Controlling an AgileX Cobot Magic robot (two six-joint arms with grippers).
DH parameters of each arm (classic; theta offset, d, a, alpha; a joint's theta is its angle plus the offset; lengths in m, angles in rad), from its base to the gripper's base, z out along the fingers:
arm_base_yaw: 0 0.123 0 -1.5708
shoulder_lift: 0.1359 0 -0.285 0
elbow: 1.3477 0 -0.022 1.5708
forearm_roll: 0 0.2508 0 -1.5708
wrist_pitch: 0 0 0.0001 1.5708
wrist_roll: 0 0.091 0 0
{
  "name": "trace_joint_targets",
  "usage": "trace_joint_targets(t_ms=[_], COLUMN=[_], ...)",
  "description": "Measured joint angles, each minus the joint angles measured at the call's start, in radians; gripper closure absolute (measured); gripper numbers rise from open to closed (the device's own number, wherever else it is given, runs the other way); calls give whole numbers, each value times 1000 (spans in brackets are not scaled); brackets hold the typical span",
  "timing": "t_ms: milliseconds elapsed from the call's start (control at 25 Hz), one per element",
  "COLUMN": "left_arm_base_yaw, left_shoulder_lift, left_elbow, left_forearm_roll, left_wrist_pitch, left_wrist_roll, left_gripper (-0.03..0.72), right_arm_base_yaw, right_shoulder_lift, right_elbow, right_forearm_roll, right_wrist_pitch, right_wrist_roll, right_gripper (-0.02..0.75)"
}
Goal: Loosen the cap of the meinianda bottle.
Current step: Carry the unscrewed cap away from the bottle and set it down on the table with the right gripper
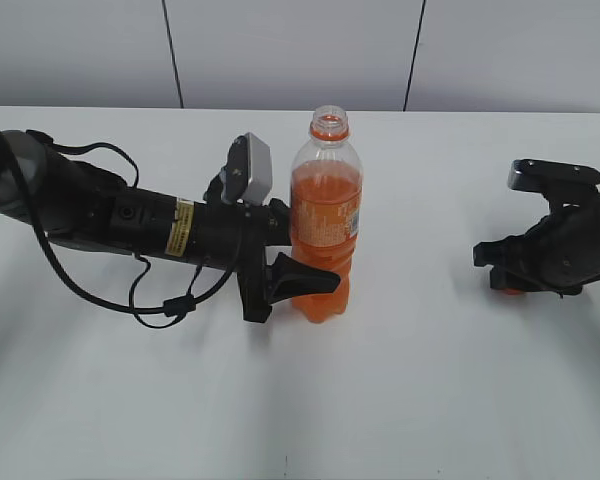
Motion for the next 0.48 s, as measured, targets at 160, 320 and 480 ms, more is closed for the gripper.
trace_joint_targets(t_ms=[160,320,480], left_arm_base_yaw=[0,0,0], left_shoulder_lift=[0,0,0], left_elbow=[0,0,0], left_forearm_roll=[0,0,0], left_wrist_pitch=[0,0,0], left_wrist_roll=[0,0,0], left_gripper=[280,280,280], right_arm_base_yaw=[0,0,0], right_shoulder_lift=[8,9,9], right_elbow=[1,1,1], right_forearm_roll=[0,0,0], right_wrist_pitch=[-12,-15,-8], right_wrist_roll=[-1,-1,0], right_gripper=[466,466,408])
